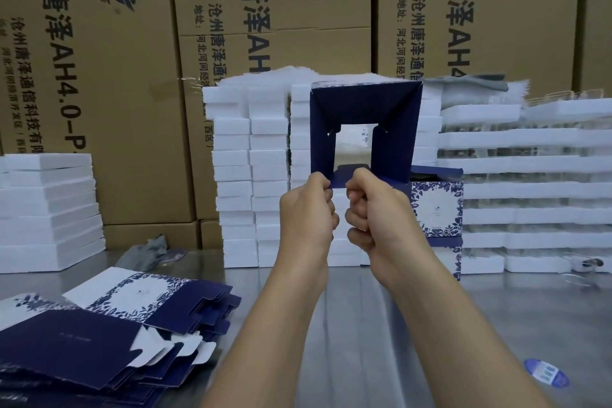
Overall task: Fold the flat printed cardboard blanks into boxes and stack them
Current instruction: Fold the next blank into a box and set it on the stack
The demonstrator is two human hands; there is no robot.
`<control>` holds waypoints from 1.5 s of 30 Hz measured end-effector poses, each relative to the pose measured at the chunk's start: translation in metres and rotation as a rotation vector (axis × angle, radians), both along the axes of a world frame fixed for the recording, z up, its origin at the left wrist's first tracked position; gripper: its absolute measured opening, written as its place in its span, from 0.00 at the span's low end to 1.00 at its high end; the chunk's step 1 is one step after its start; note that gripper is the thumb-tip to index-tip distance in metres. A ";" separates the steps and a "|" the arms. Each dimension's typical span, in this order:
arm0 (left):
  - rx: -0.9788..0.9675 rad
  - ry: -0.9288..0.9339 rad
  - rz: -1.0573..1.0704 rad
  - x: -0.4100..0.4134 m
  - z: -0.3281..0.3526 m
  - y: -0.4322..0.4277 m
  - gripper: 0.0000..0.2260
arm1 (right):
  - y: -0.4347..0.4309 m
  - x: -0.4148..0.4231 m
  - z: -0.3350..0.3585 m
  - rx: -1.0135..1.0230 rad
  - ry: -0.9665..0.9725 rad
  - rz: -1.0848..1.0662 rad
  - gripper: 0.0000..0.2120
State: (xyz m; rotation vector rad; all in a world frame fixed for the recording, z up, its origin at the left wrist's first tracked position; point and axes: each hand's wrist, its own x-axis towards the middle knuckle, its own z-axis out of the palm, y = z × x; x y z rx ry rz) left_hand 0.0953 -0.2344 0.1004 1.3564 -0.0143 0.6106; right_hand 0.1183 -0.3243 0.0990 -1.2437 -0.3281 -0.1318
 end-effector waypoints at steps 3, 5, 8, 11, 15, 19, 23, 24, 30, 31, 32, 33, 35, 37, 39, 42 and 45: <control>0.016 -0.013 0.038 0.005 -0.004 0.000 0.12 | 0.001 0.000 -0.002 -0.057 0.015 0.010 0.10; 0.074 -0.024 0.048 0.006 -0.005 0.000 0.12 | 0.002 -0.002 -0.002 -0.104 0.016 0.027 0.11; 0.148 -0.034 0.042 0.006 -0.006 -0.001 0.12 | 0.004 -0.003 -0.001 -0.069 0.012 0.030 0.11; 0.123 -0.035 0.021 0.006 -0.006 -0.003 0.11 | 0.005 -0.003 0.000 0.017 0.014 0.053 0.12; 0.043 -0.066 0.030 0.004 -0.003 0.000 0.09 | 0.005 -0.004 0.001 -0.084 -0.022 0.106 0.11; 0.016 -0.091 0.074 0.003 0.001 0.008 0.13 | 0.003 -0.003 0.001 -0.071 -0.011 0.109 0.12; -0.025 -0.086 0.071 0.002 0.003 0.012 0.14 | 0.004 -0.004 0.003 -0.028 -0.003 0.091 0.10; -0.036 -0.089 0.067 0.002 0.003 0.012 0.14 | 0.005 -0.005 0.003 -0.016 0.003 0.087 0.10; -0.047 -0.116 -0.012 0.004 -0.004 0.003 0.20 | 0.013 -0.008 0.003 -0.104 -0.007 0.141 0.11; -0.058 -0.121 -0.018 0.004 -0.003 0.003 0.21 | 0.012 -0.008 0.003 -0.129 -0.012 0.151 0.11; -0.063 -0.123 -0.019 0.004 -0.002 0.003 0.20 | 0.011 -0.009 0.004 -0.141 -0.014 0.157 0.11; -0.063 -0.119 -0.015 0.004 -0.001 0.004 0.20 | 0.010 -0.009 0.004 -0.136 -0.010 0.157 0.11; -0.054 -0.098 -0.002 0.005 -0.001 0.005 0.18 | 0.010 -0.009 0.004 -0.087 0.007 0.138 0.13; -0.027 -0.063 0.009 0.006 -0.002 0.006 0.17 | 0.011 -0.009 0.003 -0.055 0.023 0.105 0.13; -0.002 -0.037 0.014 0.007 -0.004 0.007 0.17 | 0.014 -0.008 0.001 -0.063 0.030 0.082 0.13; 0.008 -0.025 0.020 0.008 -0.004 0.009 0.17 | 0.015 -0.007 0.001 -0.113 0.034 0.098 0.14; 0.003 -0.031 0.021 0.008 -0.002 0.011 0.18 | 0.013 -0.006 0.003 -0.134 0.050 0.138 0.15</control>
